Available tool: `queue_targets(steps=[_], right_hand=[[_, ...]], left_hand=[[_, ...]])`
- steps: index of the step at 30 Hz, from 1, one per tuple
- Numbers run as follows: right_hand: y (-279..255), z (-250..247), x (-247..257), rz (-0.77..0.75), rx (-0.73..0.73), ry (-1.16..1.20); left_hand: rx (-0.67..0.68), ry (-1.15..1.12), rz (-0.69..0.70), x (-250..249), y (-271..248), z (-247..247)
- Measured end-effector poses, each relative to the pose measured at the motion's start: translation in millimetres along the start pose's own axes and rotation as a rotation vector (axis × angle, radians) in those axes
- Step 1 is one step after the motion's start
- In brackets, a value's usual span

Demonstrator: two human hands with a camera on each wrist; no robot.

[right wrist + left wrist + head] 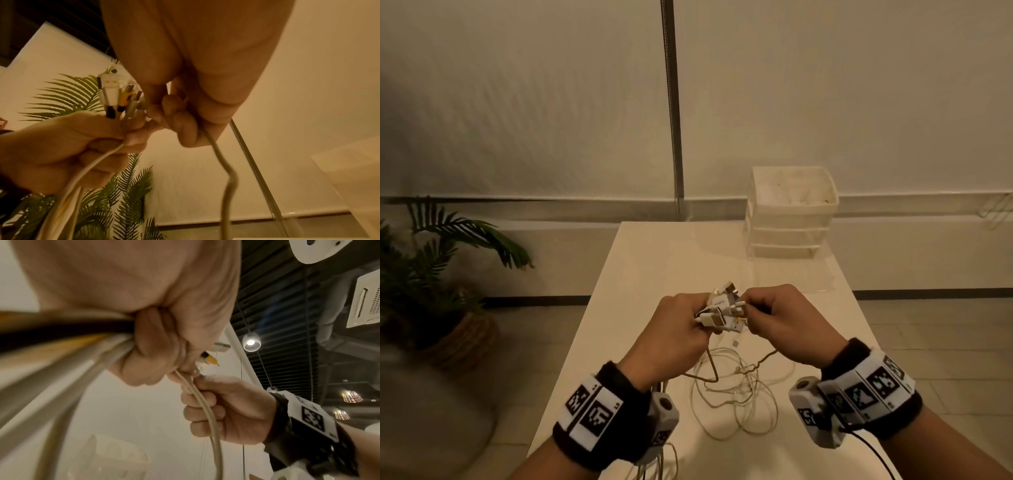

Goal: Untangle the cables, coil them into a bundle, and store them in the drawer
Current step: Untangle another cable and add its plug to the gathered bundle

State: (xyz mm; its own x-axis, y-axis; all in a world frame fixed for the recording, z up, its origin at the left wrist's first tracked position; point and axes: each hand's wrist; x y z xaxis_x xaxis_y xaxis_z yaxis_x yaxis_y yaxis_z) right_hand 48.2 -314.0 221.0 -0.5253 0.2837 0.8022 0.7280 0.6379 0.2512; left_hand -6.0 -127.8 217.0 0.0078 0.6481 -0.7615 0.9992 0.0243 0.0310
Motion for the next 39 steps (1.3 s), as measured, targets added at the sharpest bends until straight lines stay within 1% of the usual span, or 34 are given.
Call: queue_targets(steps=[2, 5, 9, 12, 14, 15, 16, 17, 20, 21, 22, 23, 24, 25, 26, 27, 28, 29, 31, 33, 35, 37, 39], right_hand=[[-2.0, -4.0, -1.2, 0.009, 0.043, 0.048], [-0.2, -5.9, -17.0, 0.037, 0.031, 0.146], [2.3, -0.1, -50.5, 0.071, -0.025, 0.185], [4.4, 4.6, -73.9, 0.078, -0.065, 0.145], [3.7, 7.8, -86.4, 0.078, -0.082, 0.081], [2.9, 8.9, -92.0, 0.085, -0.105, 0.065], [2.7, 9.1, -95.8, 0.092, -0.138, 0.063], [3.7, 8.1, -97.8, 0.101, -0.173, 0.078], [10.6, 1.4, -91.9, 0.121, -0.249, 0.152], [13.1, -0.9, -87.5, 0.117, -0.254, 0.160], [15.3, -2.6, -83.3, 0.109, -0.246, 0.158], [17.1, -3.9, -79.2, 0.101, -0.229, 0.156], [18.5, -4.7, -74.4, 0.091, -0.204, 0.153], [19.9, -4.9, -69.6, 0.078, -0.177, 0.153], [21.2, -4.4, -64.4, 0.061, -0.148, 0.150], [22.8, -4.0, -57.9, 0.040, -0.121, 0.147], [24.0, -3.8, -51.4, 0.020, -0.099, 0.143], [25.0, -4.1, -45.2, -0.002, -0.083, 0.143], [26.3, -6.2, -34.5, -0.050, -0.066, 0.150], [26.2, -9.8, -26.4, -0.087, -0.064, 0.157], [24.6, -13.3, -20.6, -0.096, -0.066, 0.155], [23.3, -13.9, -15.8, -0.103, -0.070, 0.161], [22.7, -11.2, -12.7, -0.111, -0.066, 0.182]], left_hand=[[-0.134, -0.066, -0.009, 0.5, 6.2, -5.0], [-0.385, -0.191, -0.071, -0.8, 21.1, -23.2], [-0.596, -0.550, -0.109, -5.3, 33.6, -62.9], [-0.788, -0.703, -0.137, -9.3, 33.0, -88.8], [-0.918, -0.876, -0.209, -7.5, 32.3, -100.7], [-0.944, -0.929, -0.240, -5.9, 30.1, -103.8], [-0.952, -0.928, -0.260, -1.3, 27.9, -105.4], [-0.960, -0.869, -0.273, 4.0, 25.4, -104.7], [-0.989, -0.521, -0.256, 20.8, 16.7, -96.6], [-0.986, -0.415, -0.218, 21.3, 13.6, -93.2], [-0.968, -0.323, -0.135, 17.7, 11.0, -88.8], [-0.910, -0.249, -0.019, 11.2, 8.1, -83.4], [-0.818, -0.185, 0.094, 3.1, 6.4, -76.4], [-0.693, -0.155, 0.172, -6.5, 4.9, -68.3], [-0.537, -0.153, 0.211, -12.9, 5.5, -58.9], [-0.386, -0.153, 0.221, -17.5, 8.2, -48.2], [-0.285, -0.123, 0.213, -18.9, 12.7, -37.9], [-0.221, -0.085, 0.197, -19.8, 17.1, -27.4], [-0.147, -0.027, 0.137, -16.3, 26.2, -9.0], [-0.133, -0.008, 0.089, -11.9, 31.1, -1.1], [-0.123, -0.017, 0.073, -11.0, 33.0, -0.8], [-0.135, -0.024, 0.090, -13.3, 32.2, -3.1], [-0.191, -0.028, 0.100, -17.5, 31.5, -6.0]])
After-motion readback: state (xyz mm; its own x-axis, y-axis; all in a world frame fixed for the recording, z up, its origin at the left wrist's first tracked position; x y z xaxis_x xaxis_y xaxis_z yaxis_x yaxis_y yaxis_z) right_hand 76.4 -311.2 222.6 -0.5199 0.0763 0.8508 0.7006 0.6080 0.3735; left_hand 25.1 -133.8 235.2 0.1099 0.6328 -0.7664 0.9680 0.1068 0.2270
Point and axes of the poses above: each hand's wrist, its own y-axis towards the middle knuckle, its own z-axis out of the palm, x = y × z, and after that the axes turned 10 degrees about -z, right-handed
